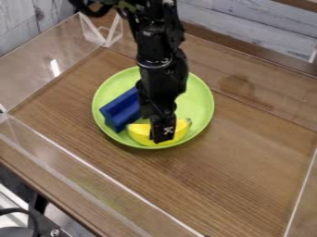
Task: Remove the banana from inside the green plate and put it on the table
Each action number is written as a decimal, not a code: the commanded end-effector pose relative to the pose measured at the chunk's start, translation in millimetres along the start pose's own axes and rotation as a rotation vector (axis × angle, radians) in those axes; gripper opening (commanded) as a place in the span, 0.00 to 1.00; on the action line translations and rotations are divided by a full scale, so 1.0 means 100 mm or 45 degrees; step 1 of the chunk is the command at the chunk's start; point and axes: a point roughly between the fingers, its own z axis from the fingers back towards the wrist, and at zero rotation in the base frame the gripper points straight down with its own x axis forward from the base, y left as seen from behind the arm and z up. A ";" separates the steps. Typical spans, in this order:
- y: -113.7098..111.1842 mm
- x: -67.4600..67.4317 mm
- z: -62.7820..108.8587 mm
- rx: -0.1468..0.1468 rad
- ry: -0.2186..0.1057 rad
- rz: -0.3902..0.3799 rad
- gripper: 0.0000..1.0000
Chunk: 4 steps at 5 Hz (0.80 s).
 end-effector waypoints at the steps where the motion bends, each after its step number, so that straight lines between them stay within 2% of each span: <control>1: 0.04 0.02 0.04 0.017 -0.030 0.010 1.00; 4: 0.05 0.03 0.03 0.012 -0.045 0.016 1.00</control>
